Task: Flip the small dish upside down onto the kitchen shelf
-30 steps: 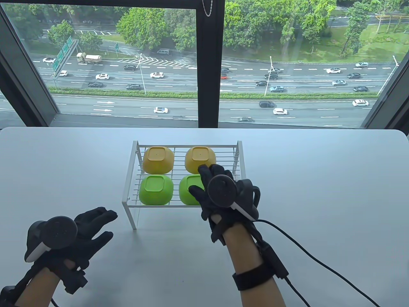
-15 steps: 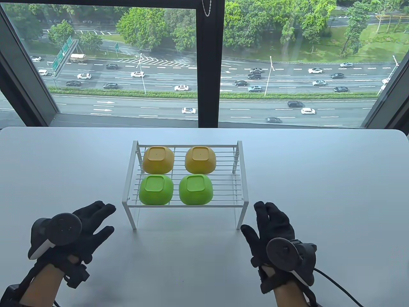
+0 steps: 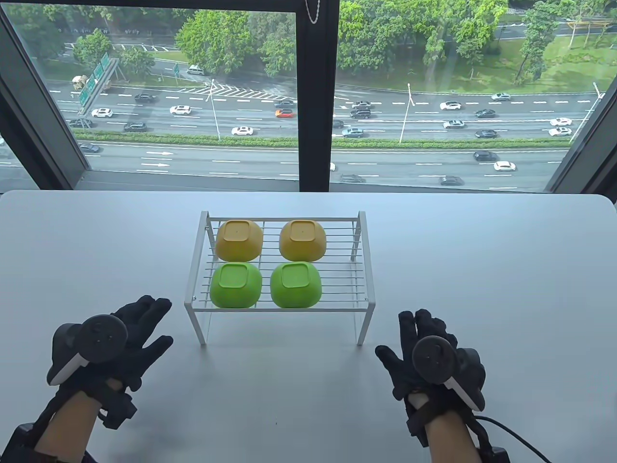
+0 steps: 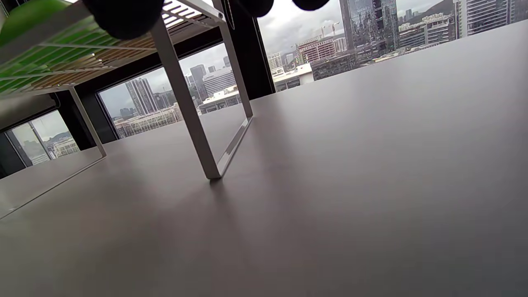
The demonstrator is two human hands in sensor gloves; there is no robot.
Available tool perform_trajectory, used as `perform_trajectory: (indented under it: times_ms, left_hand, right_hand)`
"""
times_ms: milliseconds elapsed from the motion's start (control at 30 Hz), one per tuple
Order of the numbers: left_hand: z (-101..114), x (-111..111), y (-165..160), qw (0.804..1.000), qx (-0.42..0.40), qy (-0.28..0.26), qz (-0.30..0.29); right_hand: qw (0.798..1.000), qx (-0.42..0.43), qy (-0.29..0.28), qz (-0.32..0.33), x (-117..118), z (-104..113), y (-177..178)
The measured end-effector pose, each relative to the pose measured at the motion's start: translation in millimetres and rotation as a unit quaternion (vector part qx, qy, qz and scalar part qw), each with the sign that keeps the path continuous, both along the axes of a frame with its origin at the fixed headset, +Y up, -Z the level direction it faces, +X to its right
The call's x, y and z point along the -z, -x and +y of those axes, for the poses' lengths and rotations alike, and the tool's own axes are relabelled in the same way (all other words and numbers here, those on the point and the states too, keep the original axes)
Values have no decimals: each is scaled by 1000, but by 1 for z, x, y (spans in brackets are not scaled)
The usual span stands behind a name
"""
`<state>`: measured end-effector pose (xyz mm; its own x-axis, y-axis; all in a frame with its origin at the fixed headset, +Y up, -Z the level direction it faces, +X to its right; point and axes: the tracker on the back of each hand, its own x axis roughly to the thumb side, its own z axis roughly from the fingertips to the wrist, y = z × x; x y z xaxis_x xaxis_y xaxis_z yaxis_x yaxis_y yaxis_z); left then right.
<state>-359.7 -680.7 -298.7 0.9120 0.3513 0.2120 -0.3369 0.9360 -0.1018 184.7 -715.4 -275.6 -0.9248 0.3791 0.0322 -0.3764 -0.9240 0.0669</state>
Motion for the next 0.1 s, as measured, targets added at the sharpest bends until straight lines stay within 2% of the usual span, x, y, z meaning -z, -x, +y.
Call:
perform_trajectory:
  times_ms: [100]
  left_hand:
    - [-3,1,3,1000,18,10,5]
  right_hand:
    - [1000,3,19,11,5,-9,8]
